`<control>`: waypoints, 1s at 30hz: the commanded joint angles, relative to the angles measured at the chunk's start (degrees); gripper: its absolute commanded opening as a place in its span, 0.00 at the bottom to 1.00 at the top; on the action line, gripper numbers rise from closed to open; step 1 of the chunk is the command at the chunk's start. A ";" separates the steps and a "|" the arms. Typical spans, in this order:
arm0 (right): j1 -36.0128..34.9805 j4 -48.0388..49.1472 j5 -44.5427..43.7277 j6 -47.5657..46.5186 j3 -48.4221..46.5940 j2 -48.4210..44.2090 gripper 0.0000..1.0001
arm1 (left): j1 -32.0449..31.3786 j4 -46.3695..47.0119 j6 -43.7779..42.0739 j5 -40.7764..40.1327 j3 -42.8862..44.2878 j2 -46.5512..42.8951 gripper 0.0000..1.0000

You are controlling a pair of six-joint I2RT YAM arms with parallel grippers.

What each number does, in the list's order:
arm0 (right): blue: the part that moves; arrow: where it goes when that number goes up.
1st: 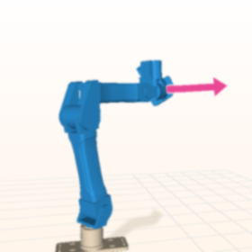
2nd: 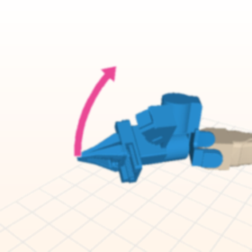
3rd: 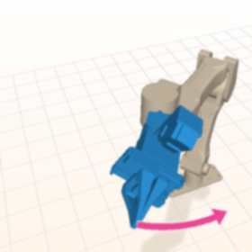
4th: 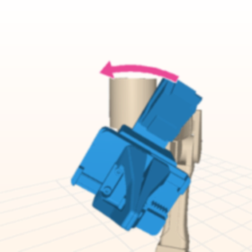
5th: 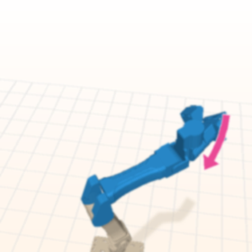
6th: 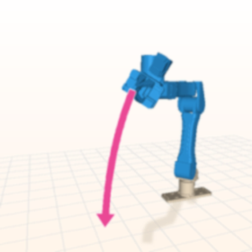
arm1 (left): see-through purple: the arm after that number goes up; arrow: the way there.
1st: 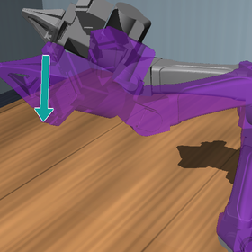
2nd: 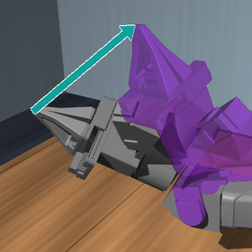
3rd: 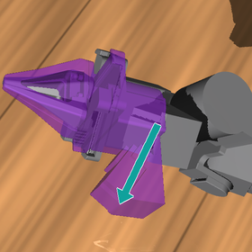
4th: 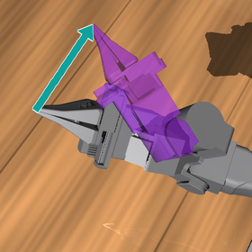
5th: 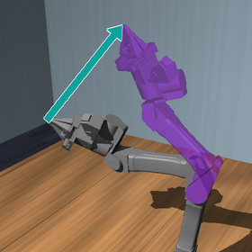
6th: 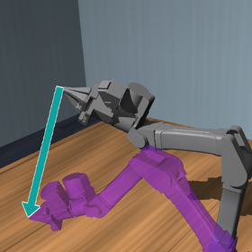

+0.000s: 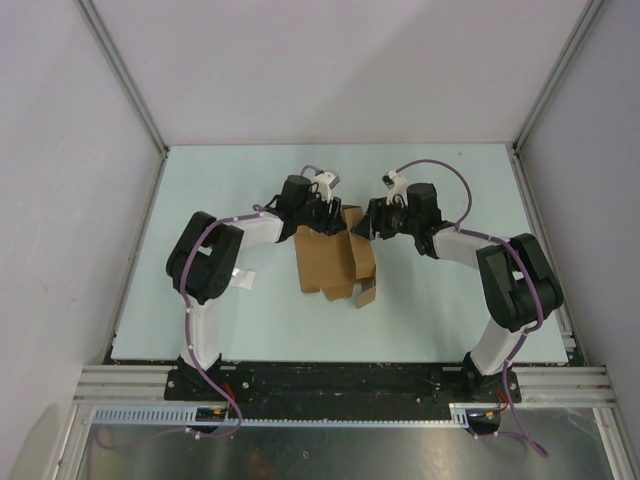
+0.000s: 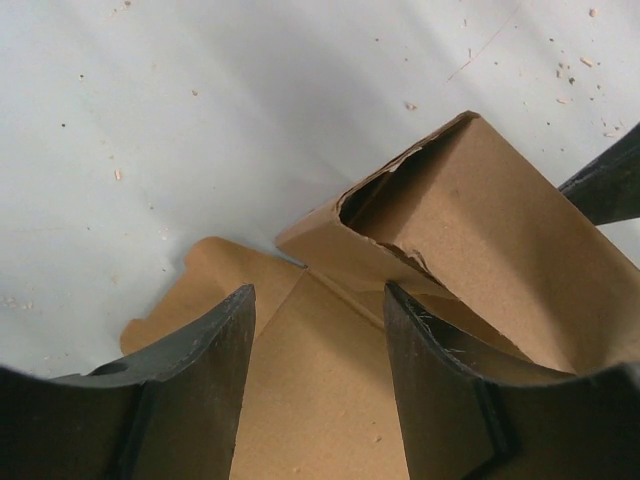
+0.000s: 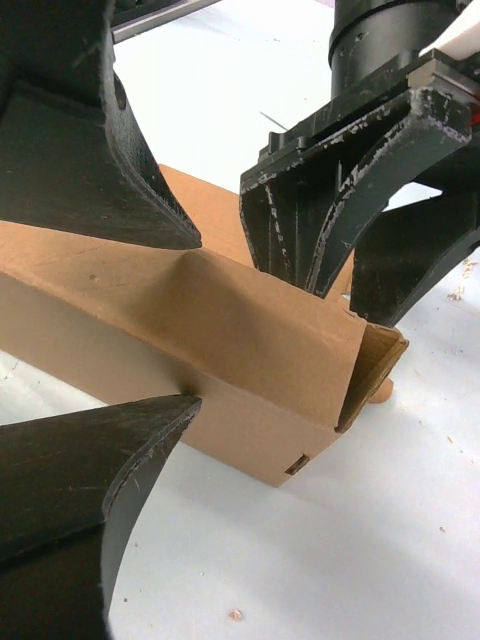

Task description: Fold the paper box

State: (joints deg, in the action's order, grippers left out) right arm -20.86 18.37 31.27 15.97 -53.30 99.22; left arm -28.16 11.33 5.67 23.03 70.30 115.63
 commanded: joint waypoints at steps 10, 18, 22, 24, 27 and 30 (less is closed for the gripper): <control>0.30 1.67 1.60 -0.06 -1.90 0.98 0.63 | -1.37 2.81 7.15 -4.48 2.03 0.73 0.60; 0.38 1.58 1.87 -0.41 -1.90 1.06 0.63 | -1.54 6.15 10.50 -4.05 0.98 1.79 0.61; 0.30 1.67 1.96 -0.41 -1.90 1.15 0.63 | -1.54 7.91 12.52 -4.04 0.45 2.93 0.61; 0.30 1.58 2.04 -0.50 -1.90 1.15 0.63 | -1.63 8.44 13.13 -4.04 0.10 3.28 0.61; 0.30 1.76 2.13 -0.50 -1.90 1.41 0.64 | -1.72 9.14 14.10 -4.13 -0.08 3.46 0.61; 0.38 1.93 2.22 -0.50 -1.90 1.50 0.64 | -1.90 9.85 15.24 -4.22 -0.25 3.54 0.61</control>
State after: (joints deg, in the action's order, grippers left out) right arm -20.49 18.39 32.01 15.94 -53.30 99.90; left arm -29.30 17.47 17.93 18.39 70.30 118.98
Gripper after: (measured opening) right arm 0.638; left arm 0.605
